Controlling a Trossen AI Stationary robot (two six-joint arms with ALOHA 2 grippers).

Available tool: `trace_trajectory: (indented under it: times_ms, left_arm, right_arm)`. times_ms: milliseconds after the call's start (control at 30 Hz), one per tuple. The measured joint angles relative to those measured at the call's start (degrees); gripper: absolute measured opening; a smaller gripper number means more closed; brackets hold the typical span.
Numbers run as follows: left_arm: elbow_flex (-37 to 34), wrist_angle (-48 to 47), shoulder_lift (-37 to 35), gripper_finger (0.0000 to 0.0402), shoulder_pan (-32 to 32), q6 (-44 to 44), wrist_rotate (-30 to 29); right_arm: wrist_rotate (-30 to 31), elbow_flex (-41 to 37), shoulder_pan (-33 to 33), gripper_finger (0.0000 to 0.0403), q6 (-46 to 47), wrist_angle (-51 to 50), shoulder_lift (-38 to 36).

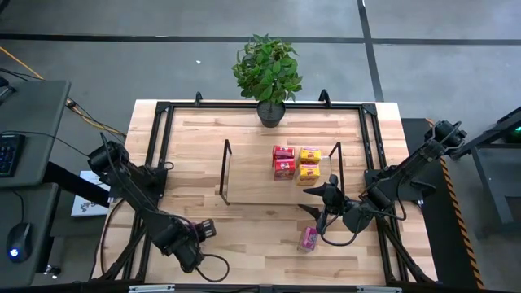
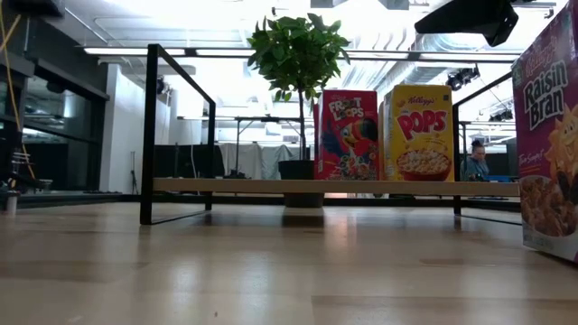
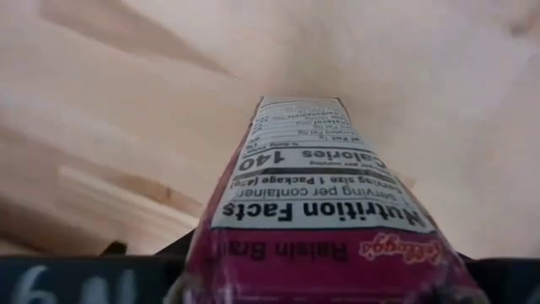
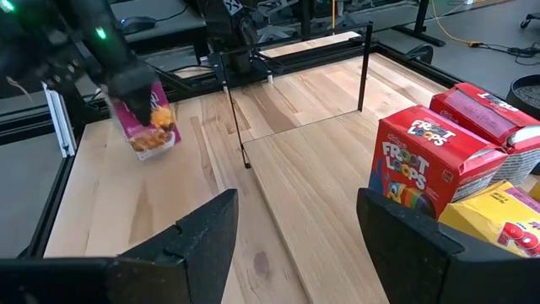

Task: Stack cereal on shelf
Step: Put the left purple cereal box on the shelf

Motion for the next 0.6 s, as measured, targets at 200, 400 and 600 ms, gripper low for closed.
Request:
trace_trajectory:
  times_ms: [200, 400, 600]
  left_arm:
    - [12.52, -5.00, -0.11, 0.0137, -0.10, -20.39, -0.70]
    - [27.70, -5.09, -0.20, 0.0137, 2.46, -29.96, -9.81]
    - [36.94, -7.52, -0.25, 0.0136, 12.93, -23.57, -17.05]
  right_arm:
    - [0.00, 0.00, -0.01, 0.0236, 0.01, -0.11, -0.02]
    - [0.21, 0.00, 0.00, 0.0236, 0.03, -0.07, -0.01]
    - [0.39, 0.00, 0.01, 0.0236, 0.58, -0.04, 0.00]
